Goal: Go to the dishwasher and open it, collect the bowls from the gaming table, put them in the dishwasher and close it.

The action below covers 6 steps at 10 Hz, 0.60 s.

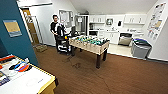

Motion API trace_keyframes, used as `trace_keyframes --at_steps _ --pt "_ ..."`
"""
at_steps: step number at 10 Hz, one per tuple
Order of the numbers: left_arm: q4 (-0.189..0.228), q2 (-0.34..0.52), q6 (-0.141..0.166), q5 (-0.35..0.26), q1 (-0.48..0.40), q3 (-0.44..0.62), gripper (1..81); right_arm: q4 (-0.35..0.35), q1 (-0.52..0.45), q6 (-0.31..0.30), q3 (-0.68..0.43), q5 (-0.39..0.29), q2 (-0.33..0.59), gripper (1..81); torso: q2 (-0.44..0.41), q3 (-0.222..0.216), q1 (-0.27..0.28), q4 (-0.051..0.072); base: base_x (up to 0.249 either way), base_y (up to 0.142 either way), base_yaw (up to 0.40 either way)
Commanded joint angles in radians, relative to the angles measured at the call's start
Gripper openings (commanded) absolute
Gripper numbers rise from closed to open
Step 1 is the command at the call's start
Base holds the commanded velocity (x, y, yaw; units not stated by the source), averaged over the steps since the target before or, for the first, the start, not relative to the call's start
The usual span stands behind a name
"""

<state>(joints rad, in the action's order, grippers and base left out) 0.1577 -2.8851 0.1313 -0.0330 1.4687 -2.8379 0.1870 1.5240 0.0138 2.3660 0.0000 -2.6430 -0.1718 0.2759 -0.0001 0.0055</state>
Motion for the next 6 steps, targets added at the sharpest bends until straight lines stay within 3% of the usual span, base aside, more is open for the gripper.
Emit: trace_keyframes --at_steps 1,3,6 --pt "0.006 0.026 -0.001 -0.064 -0.047 -0.028 1.0 0.005 -0.037 0.002 0.005 -0.063 0.032 1.0 0.000 0.000 0.000 0.000 0.000 0.000 -0.400" --pt "0.006 0.022 -0.001 -0.064 -0.047 -0.028 1.0 0.008 -0.034 0.000 -0.016 -0.061 0.033 1.0 0.000 0.000 0.000 0.000 0.000 0.000 -0.400" --pt "-0.006 0.030 -0.002 -0.064 -0.046 0.005 1.0 0.008 -0.035 0.000 -0.175 -0.020 0.073 1.0 0.000 0.000 0.000 0.000 0.000 0.000 -0.400"
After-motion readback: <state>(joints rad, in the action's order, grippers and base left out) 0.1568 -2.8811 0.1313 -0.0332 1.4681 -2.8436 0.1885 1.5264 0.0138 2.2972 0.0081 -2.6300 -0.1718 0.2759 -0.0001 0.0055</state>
